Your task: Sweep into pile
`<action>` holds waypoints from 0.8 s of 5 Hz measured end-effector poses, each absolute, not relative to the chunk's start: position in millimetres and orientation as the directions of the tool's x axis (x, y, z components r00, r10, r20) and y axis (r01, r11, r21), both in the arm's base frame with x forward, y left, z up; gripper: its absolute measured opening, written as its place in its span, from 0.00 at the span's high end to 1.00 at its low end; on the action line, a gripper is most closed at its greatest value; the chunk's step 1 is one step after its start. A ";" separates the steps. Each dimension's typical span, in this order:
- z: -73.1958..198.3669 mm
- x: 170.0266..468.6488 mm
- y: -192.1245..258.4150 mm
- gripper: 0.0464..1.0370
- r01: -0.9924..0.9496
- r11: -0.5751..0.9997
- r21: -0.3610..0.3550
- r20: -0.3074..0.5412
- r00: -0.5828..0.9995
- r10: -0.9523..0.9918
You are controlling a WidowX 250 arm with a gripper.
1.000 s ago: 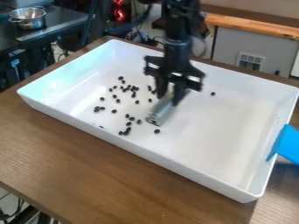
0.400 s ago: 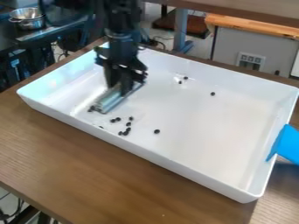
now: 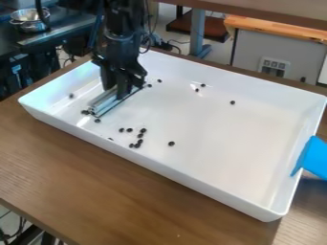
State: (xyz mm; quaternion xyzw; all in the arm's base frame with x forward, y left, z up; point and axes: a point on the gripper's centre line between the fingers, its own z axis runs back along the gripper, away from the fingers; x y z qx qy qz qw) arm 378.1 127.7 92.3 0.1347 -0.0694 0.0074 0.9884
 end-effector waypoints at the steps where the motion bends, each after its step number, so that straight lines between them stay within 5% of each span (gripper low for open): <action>1: 96.4 368.6 121.1 0.70 -0.066 0.983 0.170 0.122 0.992 0.045; 3: 158.6 368.5 44.0 0.70 -0.132 0.990 -0.045 0.180 0.974 0.138; 4: 165.7 368.1 7.1 0.70 -0.128 0.990 -0.054 0.203 0.970 0.136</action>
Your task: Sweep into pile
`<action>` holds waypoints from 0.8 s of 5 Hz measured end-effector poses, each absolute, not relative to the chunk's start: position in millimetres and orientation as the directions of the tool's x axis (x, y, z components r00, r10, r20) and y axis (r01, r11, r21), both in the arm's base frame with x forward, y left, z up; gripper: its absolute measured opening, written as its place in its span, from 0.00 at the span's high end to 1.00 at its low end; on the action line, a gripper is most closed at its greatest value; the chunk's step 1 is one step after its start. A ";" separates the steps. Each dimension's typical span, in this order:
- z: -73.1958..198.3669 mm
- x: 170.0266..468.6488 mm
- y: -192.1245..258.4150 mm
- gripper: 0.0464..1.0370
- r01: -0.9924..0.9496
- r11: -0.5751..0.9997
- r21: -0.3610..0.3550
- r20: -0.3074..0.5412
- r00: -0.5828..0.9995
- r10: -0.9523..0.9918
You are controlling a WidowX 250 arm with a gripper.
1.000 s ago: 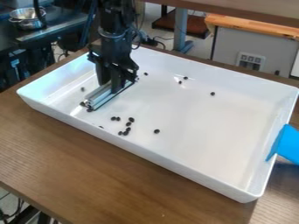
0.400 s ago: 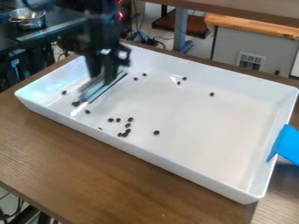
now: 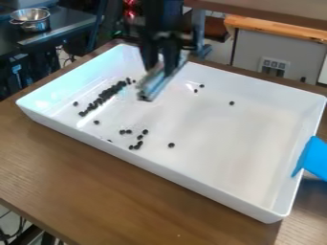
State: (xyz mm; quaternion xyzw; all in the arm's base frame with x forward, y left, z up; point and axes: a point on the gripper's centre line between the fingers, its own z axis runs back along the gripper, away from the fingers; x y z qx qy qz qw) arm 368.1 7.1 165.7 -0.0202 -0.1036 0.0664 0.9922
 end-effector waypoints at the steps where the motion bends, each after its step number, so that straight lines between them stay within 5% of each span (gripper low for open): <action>1: 147.0 363.2 -22.7 0.70 -0.137 0.991 -0.012 0.206 0.969 0.136; 4: 92.8 355.0 -4.8 0.70 -0.156 0.982 0.104 0.241 0.962 0.127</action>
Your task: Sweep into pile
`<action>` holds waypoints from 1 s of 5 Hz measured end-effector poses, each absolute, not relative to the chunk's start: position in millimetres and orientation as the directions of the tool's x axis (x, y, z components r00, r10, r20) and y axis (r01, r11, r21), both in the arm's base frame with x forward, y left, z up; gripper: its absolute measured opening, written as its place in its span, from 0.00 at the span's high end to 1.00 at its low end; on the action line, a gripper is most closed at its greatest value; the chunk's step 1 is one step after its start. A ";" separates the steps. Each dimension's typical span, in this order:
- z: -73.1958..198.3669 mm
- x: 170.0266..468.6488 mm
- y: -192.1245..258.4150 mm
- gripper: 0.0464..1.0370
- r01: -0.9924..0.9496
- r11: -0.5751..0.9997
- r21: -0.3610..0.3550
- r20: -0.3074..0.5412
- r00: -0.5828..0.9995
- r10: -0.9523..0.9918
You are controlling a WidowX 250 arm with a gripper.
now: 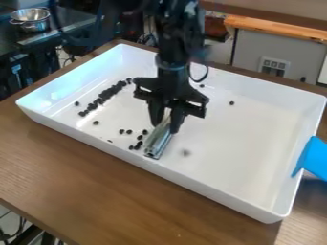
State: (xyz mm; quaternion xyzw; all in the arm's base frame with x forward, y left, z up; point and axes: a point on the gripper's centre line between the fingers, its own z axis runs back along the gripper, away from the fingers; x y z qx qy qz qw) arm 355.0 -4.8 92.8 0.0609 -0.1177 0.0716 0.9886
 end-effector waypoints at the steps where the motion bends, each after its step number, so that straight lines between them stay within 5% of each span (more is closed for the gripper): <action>1: 90.1 351.2 6.2 0.70 -0.145 0.983 0.114 0.253 0.961 0.113; 3: 93.2 344.2 61.8 0.70 -0.119 0.986 0.119 0.234 0.968 0.089; 5: 95.2 373.4 125.6 0.70 -0.083 0.970 0.229 0.310 0.951 0.008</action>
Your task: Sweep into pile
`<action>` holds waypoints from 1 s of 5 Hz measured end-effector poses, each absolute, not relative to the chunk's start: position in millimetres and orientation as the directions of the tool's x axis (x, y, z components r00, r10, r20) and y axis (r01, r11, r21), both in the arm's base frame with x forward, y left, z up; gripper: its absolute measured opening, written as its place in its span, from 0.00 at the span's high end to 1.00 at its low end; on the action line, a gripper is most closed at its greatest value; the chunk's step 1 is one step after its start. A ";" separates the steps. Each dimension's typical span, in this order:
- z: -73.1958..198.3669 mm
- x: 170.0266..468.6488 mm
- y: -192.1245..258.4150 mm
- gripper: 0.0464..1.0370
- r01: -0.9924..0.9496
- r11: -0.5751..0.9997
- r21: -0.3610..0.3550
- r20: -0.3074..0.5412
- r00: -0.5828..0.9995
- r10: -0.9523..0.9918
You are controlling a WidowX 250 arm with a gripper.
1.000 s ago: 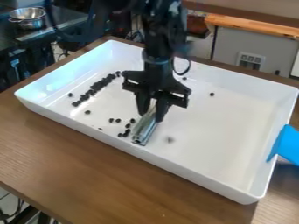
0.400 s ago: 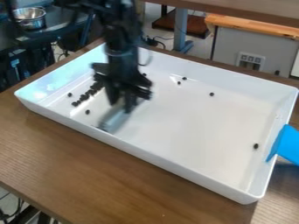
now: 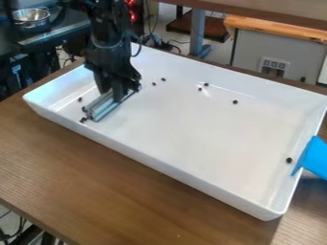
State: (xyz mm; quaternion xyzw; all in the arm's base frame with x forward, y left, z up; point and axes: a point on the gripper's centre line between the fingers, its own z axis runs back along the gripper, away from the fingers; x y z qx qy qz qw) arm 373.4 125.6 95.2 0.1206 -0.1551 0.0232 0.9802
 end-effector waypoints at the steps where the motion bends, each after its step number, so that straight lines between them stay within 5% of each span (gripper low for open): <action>1: 96.8 382.8 165.0 0.70 -0.056 0.941 0.334 0.319 0.946 -0.057; 2: 97.1 374.9 174.2 0.70 -0.024 0.954 0.297 0.292 0.954 -0.067; 4: 167.2 388.8 106.5 0.70 -0.053 0.998 -0.040 0.309 0.949 0.063; 5: 179.2 400.8 56.2 0.70 -0.046 0.993 -0.105 0.308 0.948 0.076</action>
